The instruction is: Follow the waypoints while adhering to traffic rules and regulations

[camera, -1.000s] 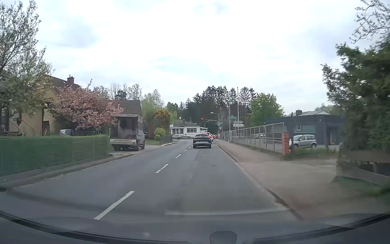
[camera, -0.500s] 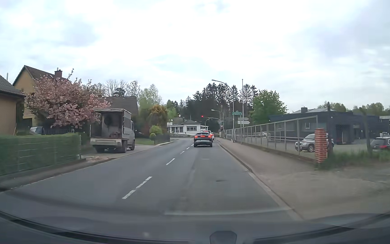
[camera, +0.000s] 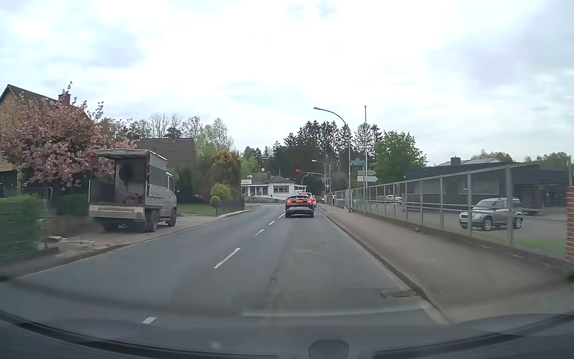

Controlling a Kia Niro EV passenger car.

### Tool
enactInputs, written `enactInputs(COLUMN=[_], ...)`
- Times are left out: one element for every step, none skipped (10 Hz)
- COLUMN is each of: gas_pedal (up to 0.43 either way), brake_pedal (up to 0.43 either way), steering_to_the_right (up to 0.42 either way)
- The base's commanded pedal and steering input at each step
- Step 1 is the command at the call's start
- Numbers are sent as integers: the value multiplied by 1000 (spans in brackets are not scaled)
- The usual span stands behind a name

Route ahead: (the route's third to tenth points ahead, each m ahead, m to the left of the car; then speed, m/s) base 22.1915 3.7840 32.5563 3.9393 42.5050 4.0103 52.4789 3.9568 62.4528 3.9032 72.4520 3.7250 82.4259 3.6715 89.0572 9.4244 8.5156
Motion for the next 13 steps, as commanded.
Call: enactInputs(gas_pedal=[79,79,67,67,67,67,67,67,67,67,67,59,47], brake_pedal=[0,0,0,0,0,0,0,0,0,0,0,0,0], steering_to_the_right=[1,1,1,2,3,3,2,3,2,3,3,3,3])
